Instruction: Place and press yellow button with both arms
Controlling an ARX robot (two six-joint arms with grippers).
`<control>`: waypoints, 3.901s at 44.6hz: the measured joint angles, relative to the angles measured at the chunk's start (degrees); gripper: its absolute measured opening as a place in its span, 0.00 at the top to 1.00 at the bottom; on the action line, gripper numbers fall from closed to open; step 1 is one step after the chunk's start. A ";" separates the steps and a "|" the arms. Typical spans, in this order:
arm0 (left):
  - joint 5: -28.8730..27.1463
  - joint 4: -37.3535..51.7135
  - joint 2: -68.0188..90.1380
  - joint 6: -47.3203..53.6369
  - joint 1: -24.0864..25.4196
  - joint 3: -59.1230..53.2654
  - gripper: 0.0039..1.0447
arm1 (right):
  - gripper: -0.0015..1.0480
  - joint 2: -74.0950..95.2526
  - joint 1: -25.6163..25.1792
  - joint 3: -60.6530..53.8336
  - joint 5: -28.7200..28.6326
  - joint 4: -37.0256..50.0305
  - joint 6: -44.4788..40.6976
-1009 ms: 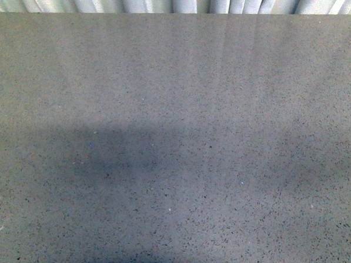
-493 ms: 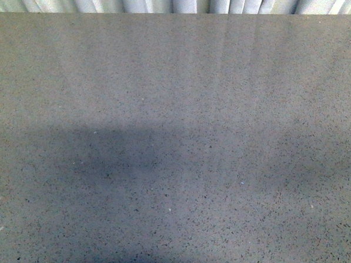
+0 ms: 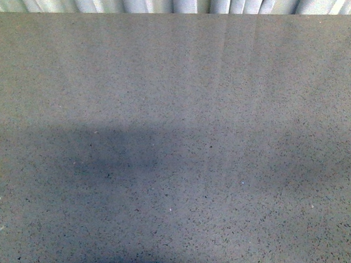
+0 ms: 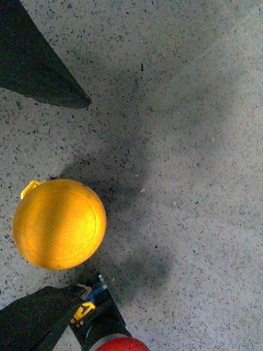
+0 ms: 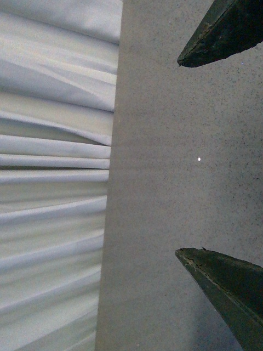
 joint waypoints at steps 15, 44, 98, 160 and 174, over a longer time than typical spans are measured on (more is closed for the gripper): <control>-0.76 1.09 1.81 -0.02 -1.07 0.00 0.09 | 0.09 0.00 0.00 0.00 0.00 0.00 0.00; -0.81 1.51 1.53 -0.07 -0.98 -0.22 0.68 | 0.09 0.00 0.00 0.00 0.00 0.00 0.00; -30.84 7.61 16.92 -15.06 -65.44 14.80 0.68 | 0.09 0.00 0.00 0.00 -0.02 0.00 0.00; -14.78 2.29 -44.37 -11.63 -30.38 -9.77 0.98 | 0.09 46.64 8.17 23.23 2.75 -8.83 5.40; -14.78 -2.32 -53.48 -11.47 -30.38 -13.55 0.99 | 0.09 81.11 17.27 39.58 -1.42 7.67 -8.87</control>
